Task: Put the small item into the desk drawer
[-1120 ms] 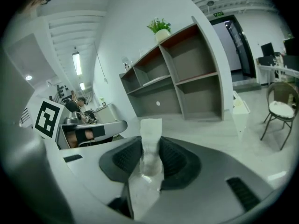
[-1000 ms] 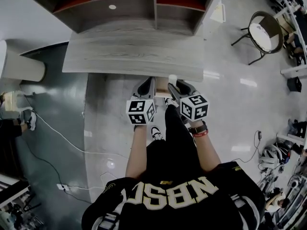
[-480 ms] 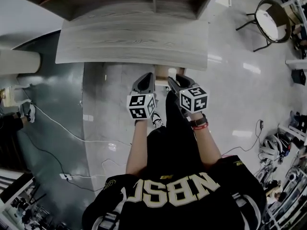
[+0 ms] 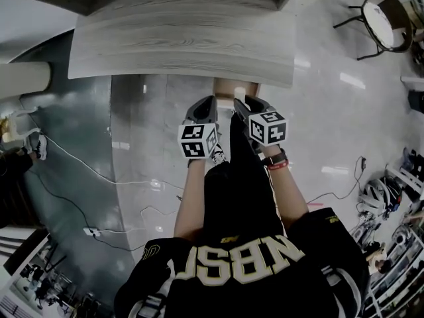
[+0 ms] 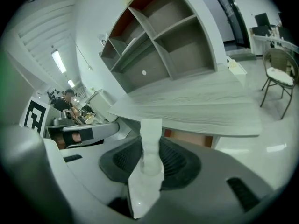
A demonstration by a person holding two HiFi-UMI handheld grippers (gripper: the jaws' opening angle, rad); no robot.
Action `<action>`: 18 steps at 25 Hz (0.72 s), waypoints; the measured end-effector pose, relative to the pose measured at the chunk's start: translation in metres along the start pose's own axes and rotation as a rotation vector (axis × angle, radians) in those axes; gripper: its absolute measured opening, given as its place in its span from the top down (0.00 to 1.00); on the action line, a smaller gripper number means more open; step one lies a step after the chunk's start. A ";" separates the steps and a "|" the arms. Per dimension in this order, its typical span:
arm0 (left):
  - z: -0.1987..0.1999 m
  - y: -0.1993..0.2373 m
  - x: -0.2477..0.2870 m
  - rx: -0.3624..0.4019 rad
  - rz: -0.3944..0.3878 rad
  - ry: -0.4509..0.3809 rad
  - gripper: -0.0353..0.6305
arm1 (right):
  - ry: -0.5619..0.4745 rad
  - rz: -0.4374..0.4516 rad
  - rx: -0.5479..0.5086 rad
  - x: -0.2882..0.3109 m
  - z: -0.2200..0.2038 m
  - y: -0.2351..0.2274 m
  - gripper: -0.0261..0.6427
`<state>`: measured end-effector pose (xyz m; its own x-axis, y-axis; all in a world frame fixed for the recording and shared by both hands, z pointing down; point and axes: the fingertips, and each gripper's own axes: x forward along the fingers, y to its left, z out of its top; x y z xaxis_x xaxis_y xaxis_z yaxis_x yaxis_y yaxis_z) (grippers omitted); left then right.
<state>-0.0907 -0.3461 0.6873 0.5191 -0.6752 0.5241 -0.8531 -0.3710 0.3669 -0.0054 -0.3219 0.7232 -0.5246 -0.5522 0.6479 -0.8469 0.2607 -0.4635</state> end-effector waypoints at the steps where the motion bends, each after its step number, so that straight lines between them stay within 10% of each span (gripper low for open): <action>1: -0.004 0.001 0.002 -0.001 0.001 0.008 0.92 | 0.010 -0.001 0.001 0.004 -0.004 -0.004 0.77; 18: -0.037 0.027 0.032 -0.053 0.018 0.061 0.92 | 0.191 -0.045 -0.280 0.087 -0.053 -0.051 0.77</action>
<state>-0.0954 -0.3544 0.7420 0.5073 -0.6411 0.5759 -0.8591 -0.3239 0.3962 -0.0122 -0.3417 0.8350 -0.4703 -0.4166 0.7780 -0.8468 0.4612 -0.2649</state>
